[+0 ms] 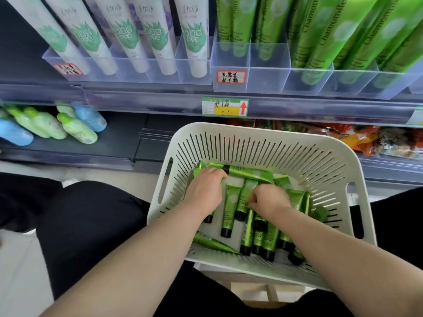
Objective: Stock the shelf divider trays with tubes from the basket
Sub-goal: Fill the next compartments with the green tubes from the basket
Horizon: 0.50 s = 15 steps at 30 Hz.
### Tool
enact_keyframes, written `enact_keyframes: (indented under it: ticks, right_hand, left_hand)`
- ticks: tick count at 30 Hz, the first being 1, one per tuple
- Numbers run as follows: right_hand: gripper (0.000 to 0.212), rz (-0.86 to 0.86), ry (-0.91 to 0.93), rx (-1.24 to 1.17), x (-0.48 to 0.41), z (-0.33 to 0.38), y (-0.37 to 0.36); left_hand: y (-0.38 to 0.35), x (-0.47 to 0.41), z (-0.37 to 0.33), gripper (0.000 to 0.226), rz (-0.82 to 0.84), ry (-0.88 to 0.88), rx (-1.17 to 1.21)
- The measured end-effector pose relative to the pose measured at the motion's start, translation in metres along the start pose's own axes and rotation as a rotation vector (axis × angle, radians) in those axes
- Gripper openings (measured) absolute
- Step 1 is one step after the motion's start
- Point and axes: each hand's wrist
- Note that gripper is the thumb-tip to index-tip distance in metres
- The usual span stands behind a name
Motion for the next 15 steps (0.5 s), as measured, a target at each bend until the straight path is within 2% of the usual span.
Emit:
enact_keyframes:
  ticks: [1, 4, 7, 8, 10, 12, 15]
  right_hand:
    - [0.007, -0.011, -0.024, -0.082, 0.000, -0.001, -0.001]
    - [0.029, -0.032, -0.067, -0.211, 0.002, -0.008, -0.004]
    - [0.062, -0.022, -0.020, -0.075, 0.001, -0.011, -0.008]
    - [0.067, -0.013, 0.001, -0.020, 0.001, -0.010, -0.009]
    - [0.063, -0.006, 0.022, 0.056, -0.001, -0.007, -0.011]
    - [0.047, -0.013, 0.031, 0.097, -0.004, -0.006, -0.007]
    - [0.018, -0.018, 0.080, 0.013, -0.010, -0.009, 0.011]
  left_hand:
    - [0.000, 0.000, 0.000, 0.032, 0.003, -0.004, 0.001]
    - [-0.001, -0.001, -0.002, 0.032, 0.010, -0.020, 0.007]
    - [-0.002, -0.001, -0.003, 0.032, 0.007, -0.013, 0.018]
    - [-0.003, -0.001, -0.003, 0.032, 0.008, -0.013, 0.017]
    - [-0.003, -0.001, -0.003, 0.031, 0.010, -0.018, 0.013]
    - [-0.003, 0.000, -0.002, 0.030, 0.011, -0.025, 0.010]
    - [-0.004, 0.000, -0.002, 0.030, 0.005, -0.025, 0.002]
Point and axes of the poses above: each hand's wrist, its own x-axis away from the middle knuckle, its own y-axis out of the back of the hand, z = x × y, and after that the axes turned 2 degrees about -z, right-handed
